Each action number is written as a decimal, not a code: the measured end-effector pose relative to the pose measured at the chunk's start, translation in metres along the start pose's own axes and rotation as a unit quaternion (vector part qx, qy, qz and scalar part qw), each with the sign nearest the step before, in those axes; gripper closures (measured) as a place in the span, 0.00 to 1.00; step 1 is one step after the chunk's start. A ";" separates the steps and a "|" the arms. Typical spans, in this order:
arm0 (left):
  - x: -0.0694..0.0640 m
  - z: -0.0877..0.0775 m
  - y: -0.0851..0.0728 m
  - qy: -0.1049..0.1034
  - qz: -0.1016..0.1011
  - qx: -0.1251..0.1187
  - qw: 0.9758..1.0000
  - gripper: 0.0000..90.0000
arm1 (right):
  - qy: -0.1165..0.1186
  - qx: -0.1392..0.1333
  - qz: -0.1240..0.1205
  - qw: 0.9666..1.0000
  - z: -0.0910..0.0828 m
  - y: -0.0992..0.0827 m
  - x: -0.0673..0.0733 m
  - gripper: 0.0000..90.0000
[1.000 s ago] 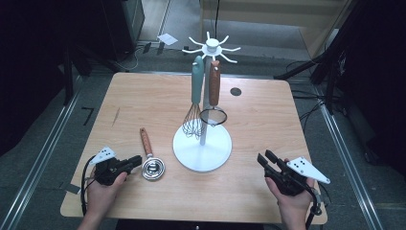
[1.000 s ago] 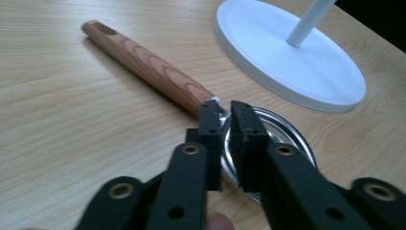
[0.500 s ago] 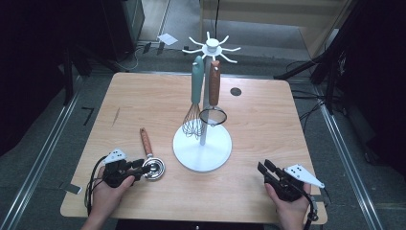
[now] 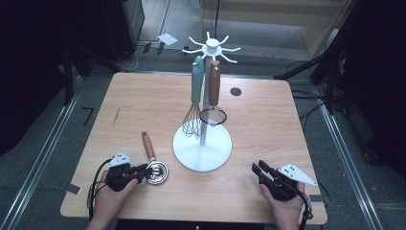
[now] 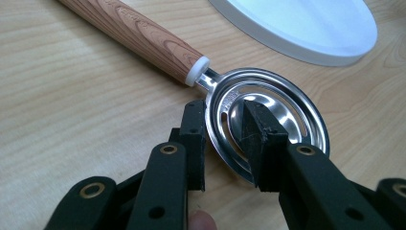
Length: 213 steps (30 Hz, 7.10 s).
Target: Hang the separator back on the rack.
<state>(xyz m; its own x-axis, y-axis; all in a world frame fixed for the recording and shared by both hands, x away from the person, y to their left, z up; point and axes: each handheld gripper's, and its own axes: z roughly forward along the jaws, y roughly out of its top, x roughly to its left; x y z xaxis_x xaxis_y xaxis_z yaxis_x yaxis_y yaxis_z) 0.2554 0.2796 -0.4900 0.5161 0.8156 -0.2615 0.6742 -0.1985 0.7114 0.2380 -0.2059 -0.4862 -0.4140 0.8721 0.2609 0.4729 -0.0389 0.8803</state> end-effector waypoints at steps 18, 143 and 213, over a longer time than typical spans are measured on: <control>-0.039 0.004 -0.009 0.008 -0.009 0.006 1.000 0.77 | 0.040 0.014 -0.025 0.999 0.017 -0.004 0.032 0.75; -0.080 0.061 0.018 -0.043 0.057 0.017 0.997 0.95 | 0.033 0.145 -0.092 0.985 0.008 -0.007 0.048 0.78; 0.038 -0.015 0.006 0.111 -0.038 -0.071 0.991 0.00 | 0.156 0.404 -0.322 0.842 0.082 0.030 0.118 0.69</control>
<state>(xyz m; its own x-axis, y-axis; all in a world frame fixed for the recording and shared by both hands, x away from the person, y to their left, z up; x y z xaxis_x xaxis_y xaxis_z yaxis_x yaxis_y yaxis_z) 0.2708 0.3179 -0.4860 0.3277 0.9278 -0.1785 0.6166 -0.0669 0.7844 0.2673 -0.0638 -0.4618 -0.9117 0.4094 0.0348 0.3943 0.8481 0.3539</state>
